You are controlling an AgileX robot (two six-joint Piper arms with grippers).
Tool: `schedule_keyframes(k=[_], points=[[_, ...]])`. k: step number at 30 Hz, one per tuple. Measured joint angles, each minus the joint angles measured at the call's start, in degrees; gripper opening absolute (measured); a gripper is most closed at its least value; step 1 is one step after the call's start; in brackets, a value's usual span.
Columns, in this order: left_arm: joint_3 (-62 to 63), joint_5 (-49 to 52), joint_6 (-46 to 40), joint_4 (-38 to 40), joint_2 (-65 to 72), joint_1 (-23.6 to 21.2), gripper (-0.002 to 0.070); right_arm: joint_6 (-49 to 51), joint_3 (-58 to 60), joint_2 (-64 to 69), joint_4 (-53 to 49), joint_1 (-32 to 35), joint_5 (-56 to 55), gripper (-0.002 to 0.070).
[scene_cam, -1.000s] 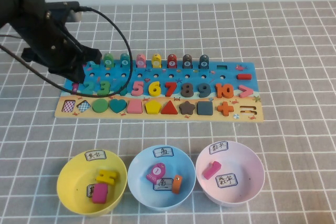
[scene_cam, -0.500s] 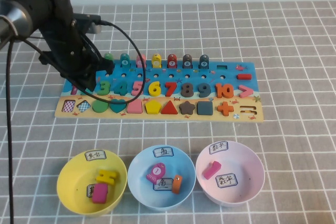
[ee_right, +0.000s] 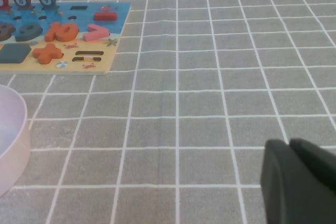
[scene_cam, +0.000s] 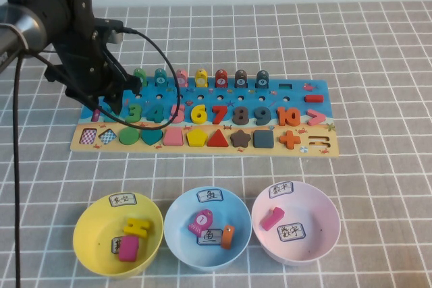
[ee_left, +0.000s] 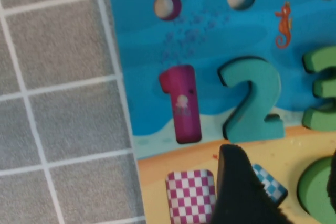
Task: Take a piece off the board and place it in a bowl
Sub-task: Pick up the "number 2"
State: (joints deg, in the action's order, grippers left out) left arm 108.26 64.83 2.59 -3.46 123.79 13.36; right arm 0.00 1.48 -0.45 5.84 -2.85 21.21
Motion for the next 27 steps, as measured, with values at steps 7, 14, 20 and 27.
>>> schedule_keyframes(k=[7,14,20,27], points=[[0.0,-1.5,0.2,0.0,0.4,-0.1,0.0321,0.0,0.0,0.0,0.0,0.0,0.0,-0.0018],[0.0,-1.7,0.2,0.0,2.5,-0.1,0.0321,0.0,0.0,0.0,0.0,0.0,0.0,-0.0018],[0.0,-2.4,0.2,0.1,3.2,-0.1,0.0321,0.0,0.0,0.0,0.0,0.0,0.0,-0.0018],[0.1,-2.5,0.2,0.4,3.9,-0.1,0.0321,0.0,0.0,0.0,0.0,0.0,0.0,-0.0018]])
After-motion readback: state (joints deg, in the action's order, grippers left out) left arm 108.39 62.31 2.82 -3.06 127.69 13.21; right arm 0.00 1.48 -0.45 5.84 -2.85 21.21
